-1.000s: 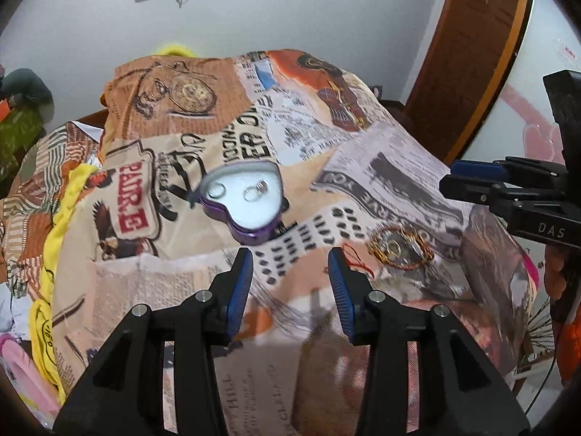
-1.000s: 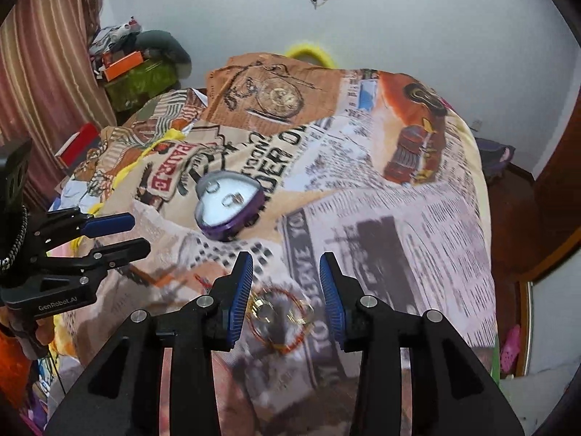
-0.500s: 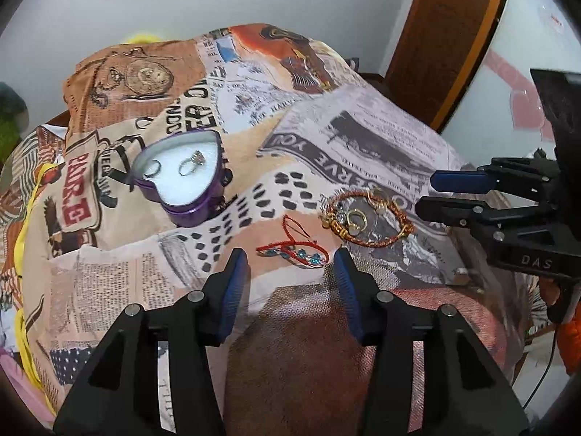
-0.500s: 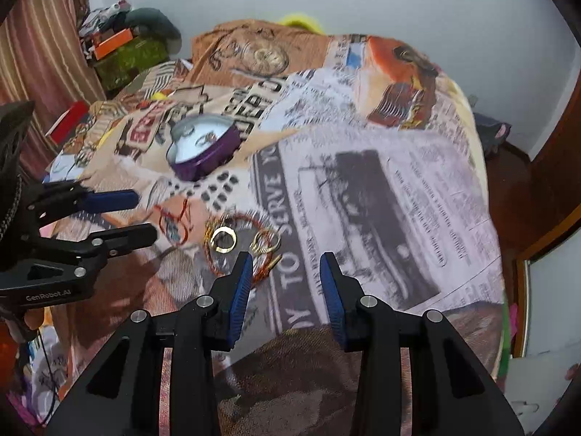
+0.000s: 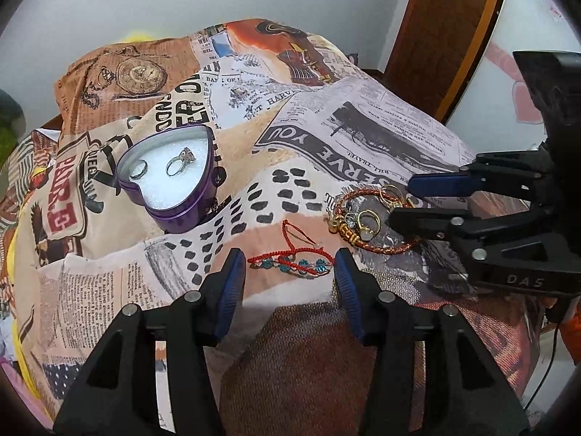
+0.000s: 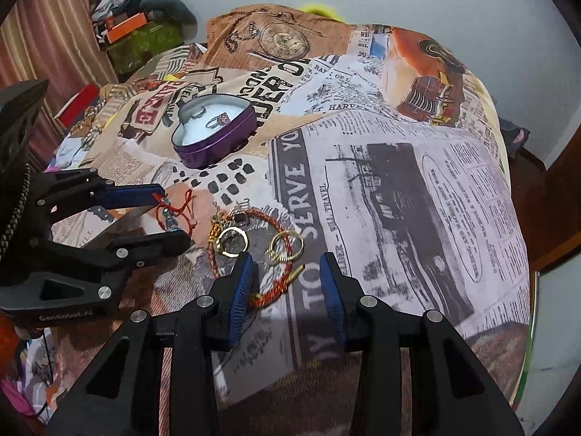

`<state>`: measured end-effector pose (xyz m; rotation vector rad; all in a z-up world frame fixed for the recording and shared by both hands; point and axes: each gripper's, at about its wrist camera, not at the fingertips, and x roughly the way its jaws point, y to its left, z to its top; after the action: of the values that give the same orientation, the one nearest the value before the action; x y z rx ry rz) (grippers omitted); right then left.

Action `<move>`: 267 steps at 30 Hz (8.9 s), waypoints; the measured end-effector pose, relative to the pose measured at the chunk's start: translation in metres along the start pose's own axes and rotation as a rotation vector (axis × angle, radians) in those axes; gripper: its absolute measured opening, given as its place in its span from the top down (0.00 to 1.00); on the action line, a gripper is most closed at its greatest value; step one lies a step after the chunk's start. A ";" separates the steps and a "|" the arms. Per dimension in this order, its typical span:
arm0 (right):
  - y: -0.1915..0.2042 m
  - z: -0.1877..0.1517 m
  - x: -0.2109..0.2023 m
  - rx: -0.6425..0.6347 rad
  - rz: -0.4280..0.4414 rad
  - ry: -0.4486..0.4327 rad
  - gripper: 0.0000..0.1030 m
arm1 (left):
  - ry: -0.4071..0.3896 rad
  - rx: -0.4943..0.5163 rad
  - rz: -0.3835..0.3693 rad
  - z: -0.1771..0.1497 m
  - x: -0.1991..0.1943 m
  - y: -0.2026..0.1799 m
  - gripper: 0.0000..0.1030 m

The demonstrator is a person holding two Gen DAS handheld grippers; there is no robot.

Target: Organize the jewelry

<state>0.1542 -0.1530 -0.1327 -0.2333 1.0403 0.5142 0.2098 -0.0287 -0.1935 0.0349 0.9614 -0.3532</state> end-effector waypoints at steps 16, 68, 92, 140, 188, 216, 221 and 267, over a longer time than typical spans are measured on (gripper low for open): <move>0.001 0.003 0.007 -0.019 -0.008 -0.044 0.84 | -0.052 0.100 -0.018 -0.001 0.002 -0.011 0.82; 0.069 0.093 -0.012 -0.100 0.044 -0.212 0.85 | -0.277 -0.145 0.098 0.054 -0.074 0.099 0.94; 0.060 0.133 0.071 -0.094 0.107 0.008 0.85 | -0.065 -0.168 0.152 0.035 0.003 0.141 0.62; 0.046 0.134 0.062 -0.086 0.111 0.059 0.83 | -0.083 -0.216 -0.033 0.066 0.009 0.123 0.94; 0.006 0.009 -0.054 -0.002 -0.023 -0.091 0.56 | -0.047 -0.039 0.009 0.008 -0.051 -0.004 0.57; 0.021 0.011 0.013 -0.020 0.068 0.003 0.72 | -0.006 -0.053 0.032 -0.015 -0.025 0.005 0.57; 0.022 0.009 0.012 -0.026 0.068 0.002 0.83 | -0.010 -0.055 0.032 -0.011 -0.026 0.005 0.57; -0.038 -0.007 -0.024 0.094 0.087 -0.131 0.84 | 0.069 -0.045 -0.033 0.034 0.028 -0.029 0.88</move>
<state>0.1586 -0.1953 -0.1169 -0.0704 0.9465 0.5506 0.2430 -0.0705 -0.1928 -0.0101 1.0385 -0.3624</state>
